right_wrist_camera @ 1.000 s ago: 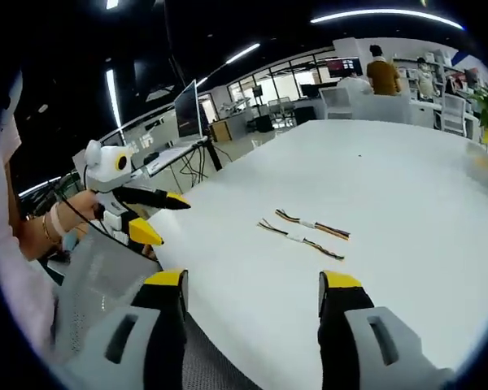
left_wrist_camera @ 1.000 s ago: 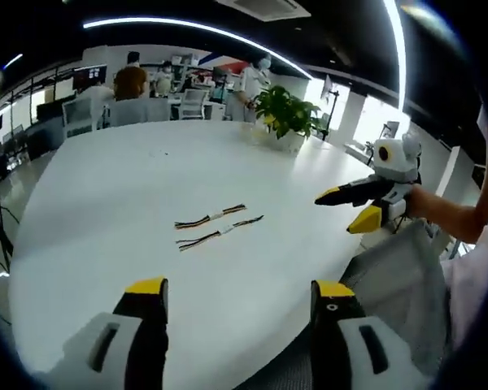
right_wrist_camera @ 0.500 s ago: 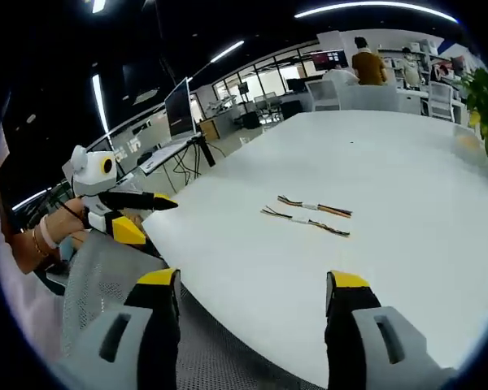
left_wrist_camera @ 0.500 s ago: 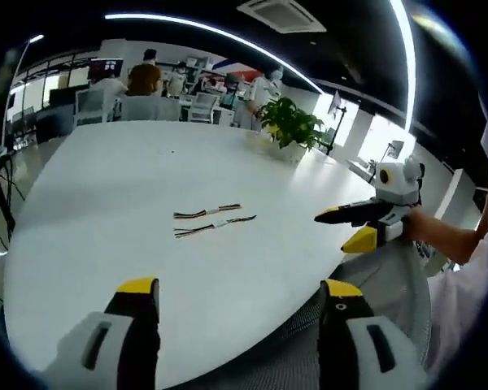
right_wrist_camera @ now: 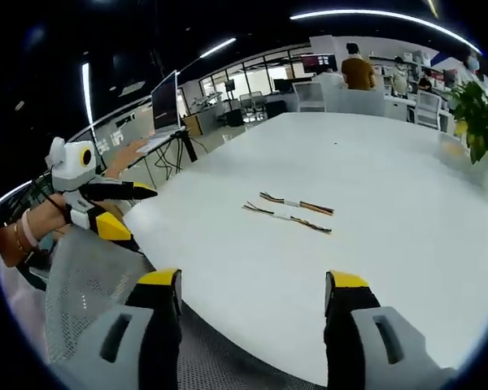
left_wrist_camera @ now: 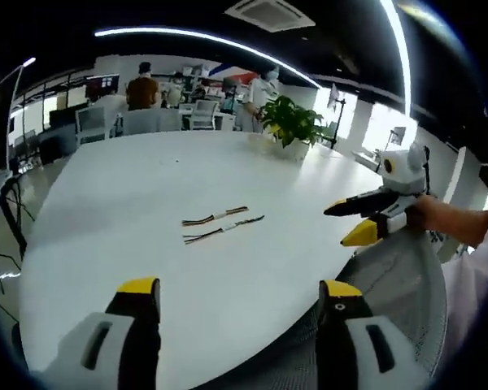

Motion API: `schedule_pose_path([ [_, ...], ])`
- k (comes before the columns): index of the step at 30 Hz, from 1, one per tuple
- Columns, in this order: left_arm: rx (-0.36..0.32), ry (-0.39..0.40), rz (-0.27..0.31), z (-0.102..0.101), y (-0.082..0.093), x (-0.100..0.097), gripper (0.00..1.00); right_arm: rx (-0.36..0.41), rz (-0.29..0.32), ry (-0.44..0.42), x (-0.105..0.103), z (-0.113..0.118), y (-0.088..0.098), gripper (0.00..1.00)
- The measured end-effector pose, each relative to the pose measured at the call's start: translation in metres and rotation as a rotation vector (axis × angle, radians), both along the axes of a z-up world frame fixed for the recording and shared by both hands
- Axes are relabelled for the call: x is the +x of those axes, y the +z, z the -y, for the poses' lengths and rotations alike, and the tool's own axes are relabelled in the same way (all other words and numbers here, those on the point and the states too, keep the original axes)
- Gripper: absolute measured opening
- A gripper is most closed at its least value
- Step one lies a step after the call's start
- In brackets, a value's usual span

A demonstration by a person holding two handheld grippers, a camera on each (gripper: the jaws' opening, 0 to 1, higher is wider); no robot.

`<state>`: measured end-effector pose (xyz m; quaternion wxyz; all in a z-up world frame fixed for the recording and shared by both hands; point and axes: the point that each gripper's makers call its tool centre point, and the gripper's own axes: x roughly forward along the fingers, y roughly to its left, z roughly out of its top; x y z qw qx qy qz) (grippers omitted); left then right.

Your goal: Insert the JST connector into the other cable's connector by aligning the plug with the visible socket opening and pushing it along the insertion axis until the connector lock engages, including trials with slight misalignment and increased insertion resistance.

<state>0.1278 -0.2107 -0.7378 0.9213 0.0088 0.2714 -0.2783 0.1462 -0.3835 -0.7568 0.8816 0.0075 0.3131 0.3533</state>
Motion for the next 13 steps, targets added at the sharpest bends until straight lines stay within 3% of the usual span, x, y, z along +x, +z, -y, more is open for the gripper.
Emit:
schedule_pose_path([
  [2,-0.025,0.001,-0.035,-0.0010,-0.0032,-0.0013,0.76,0.008,0.011,-0.008,0.0014,0.0006,0.0018,0.69],
  [6,-0.045,0.022,-0.036,-0.0046,-0.0020,0.0009,0.76,0.015,0.000,-0.012,0.0022,0.0005,-0.0004,0.69],
  [9,-0.032,0.014,-0.027,-0.0035,-0.0026,-0.0014,0.76,0.024,-0.005,-0.025,0.0033,0.0016,-0.0020,0.69],
  [13,-0.008,-0.026,-0.060,0.0021,-0.0104,-0.0055,0.75,0.025,-0.016,-0.031,0.0028,0.0022,-0.0031,0.69],
])
